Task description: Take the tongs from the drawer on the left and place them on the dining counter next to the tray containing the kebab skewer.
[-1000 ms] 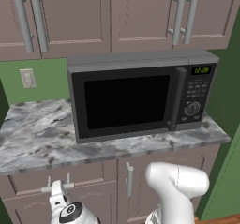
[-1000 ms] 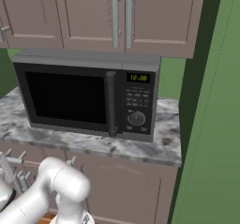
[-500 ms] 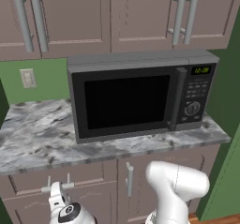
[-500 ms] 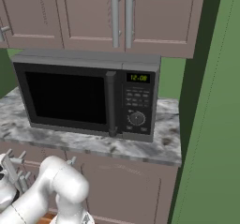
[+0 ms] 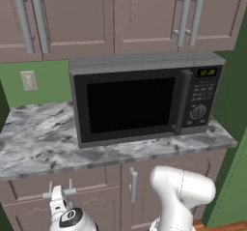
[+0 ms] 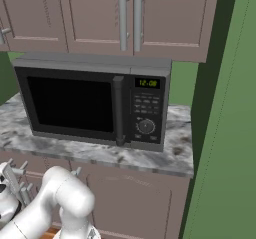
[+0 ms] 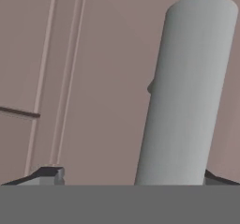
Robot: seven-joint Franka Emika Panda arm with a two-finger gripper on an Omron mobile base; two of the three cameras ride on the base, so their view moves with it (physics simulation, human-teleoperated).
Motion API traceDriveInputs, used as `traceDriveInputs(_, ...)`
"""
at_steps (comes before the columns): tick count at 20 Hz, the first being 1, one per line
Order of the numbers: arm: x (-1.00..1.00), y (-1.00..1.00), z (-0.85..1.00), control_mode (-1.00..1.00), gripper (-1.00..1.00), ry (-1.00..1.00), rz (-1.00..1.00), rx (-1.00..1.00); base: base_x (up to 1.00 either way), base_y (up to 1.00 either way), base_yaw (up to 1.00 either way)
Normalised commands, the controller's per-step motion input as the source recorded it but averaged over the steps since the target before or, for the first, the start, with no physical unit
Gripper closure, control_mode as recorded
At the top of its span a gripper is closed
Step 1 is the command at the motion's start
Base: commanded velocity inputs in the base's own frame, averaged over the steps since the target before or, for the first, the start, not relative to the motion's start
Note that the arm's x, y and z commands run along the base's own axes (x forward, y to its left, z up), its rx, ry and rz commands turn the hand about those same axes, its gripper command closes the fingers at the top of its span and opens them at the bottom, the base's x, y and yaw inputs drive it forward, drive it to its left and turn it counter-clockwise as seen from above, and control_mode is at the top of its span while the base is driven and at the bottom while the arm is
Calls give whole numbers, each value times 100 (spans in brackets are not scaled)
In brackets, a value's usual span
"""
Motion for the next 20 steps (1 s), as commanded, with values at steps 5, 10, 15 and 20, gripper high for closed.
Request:
traceDriveInputs(5, 0, 0, -1, -100, 100, 0, 0, 0, 0, 0, 0)
traceDriveInputs(10, 0, 0, 0, -100, 100, 0, 0, 0, 0, 0, 0)
traceDriveInputs(15, -16, 0, -3, -100, 100, 2, 0, 0, 0, 0, 0)
traceDriveInputs(20, -93, 4, -18, -100, 100, 0, 0, 0, 0, 0, 0)
